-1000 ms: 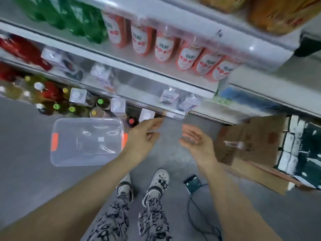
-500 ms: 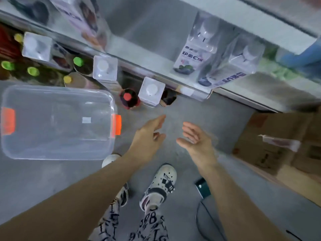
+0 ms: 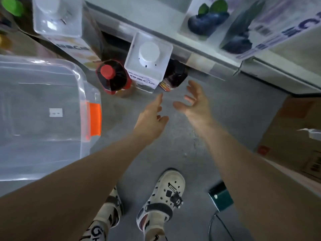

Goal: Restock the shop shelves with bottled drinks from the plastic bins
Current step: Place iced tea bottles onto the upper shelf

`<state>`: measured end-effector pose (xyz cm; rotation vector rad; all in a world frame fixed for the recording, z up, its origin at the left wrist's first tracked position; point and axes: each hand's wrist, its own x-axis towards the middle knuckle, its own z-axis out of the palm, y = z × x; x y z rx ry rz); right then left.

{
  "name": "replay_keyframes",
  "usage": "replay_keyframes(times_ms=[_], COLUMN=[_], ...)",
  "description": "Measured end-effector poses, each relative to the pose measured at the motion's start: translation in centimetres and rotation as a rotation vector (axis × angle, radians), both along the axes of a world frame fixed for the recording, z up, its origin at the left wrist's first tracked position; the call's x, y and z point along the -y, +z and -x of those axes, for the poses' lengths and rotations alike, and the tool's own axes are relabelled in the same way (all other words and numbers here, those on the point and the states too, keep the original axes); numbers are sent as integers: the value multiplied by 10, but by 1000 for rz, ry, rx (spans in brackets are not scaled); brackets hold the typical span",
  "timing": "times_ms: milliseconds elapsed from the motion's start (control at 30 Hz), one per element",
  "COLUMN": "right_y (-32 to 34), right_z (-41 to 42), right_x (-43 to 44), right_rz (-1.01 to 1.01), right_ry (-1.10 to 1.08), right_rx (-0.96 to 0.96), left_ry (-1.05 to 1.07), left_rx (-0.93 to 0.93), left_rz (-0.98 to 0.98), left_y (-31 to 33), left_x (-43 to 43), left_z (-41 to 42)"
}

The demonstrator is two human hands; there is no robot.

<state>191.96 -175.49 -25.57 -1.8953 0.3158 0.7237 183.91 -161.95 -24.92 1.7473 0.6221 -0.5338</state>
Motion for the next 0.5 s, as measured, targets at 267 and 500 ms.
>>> replay_keyframes(times_ms=[267,500], right_y=[-63,-78], right_z=[-24,-25], right_x=[-19,-26], right_rz=[-52,-59], right_ry=[-15,-58], right_rx=[159,166], left_ry=[-31,-59], left_rx=[-6,7], left_rz=[-20,-25], left_y=[-43,-55], left_x=[1,0], left_z=[-7,-13])
